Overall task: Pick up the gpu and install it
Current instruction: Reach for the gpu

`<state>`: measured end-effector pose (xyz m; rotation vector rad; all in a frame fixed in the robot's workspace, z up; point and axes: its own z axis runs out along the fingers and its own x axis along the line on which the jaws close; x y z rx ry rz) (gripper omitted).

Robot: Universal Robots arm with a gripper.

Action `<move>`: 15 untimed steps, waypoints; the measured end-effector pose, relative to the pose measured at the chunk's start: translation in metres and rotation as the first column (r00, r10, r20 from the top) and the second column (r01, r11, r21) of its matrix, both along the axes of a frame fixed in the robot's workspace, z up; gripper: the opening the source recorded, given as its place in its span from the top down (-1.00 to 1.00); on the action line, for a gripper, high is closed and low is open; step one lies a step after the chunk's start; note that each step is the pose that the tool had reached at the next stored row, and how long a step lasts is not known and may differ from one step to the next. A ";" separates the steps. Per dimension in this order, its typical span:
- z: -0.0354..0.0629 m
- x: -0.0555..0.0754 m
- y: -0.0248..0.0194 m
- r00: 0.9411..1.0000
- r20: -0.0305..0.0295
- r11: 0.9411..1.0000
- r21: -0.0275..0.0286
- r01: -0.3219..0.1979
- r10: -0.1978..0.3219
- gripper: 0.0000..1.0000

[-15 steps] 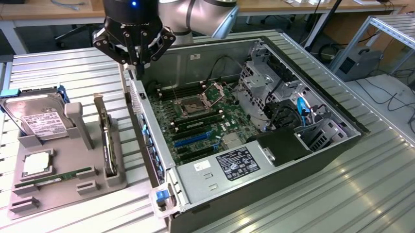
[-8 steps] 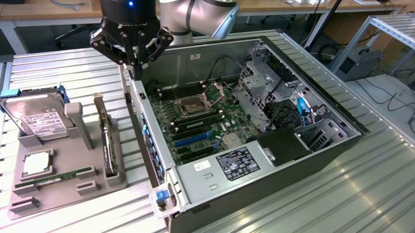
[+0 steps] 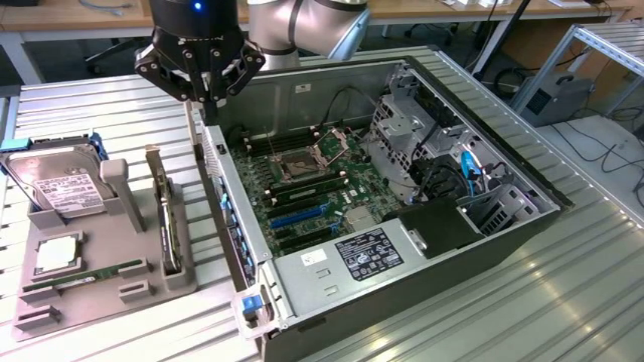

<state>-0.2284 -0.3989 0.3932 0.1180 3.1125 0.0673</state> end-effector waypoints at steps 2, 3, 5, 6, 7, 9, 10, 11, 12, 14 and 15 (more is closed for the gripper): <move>0.0000 -0.001 0.0000 1.000 0.000 1.000 0.000 0.000 0.000 0.79; 0.0000 -0.002 0.0000 1.000 0.000 1.000 0.000 0.000 0.000 0.79; 0.0000 -0.003 0.0000 1.000 0.000 1.000 0.000 0.000 0.000 0.79; 0.0000 -0.004 0.0000 1.000 0.000 1.000 0.000 0.000 0.000 0.79; 0.0000 -0.004 0.0000 1.000 0.000 1.000 0.000 0.000 0.000 0.79; 0.0000 -0.005 0.0000 1.000 0.000 1.000 0.000 0.000 0.000 0.79; 0.0000 -0.006 0.0000 1.000 0.000 1.000 0.000 0.000 0.000 0.79; 0.0000 -0.006 0.0000 1.000 0.000 1.000 0.000 0.000 0.000 0.79; 0.0000 -0.007 0.0000 1.000 0.000 1.000 0.000 0.000 0.000 0.79; 0.0000 -0.008 0.0000 1.000 0.000 1.000 0.000 0.000 0.000 0.79; 0.0000 -0.009 0.0000 1.000 0.000 1.000 0.000 0.000 0.000 0.79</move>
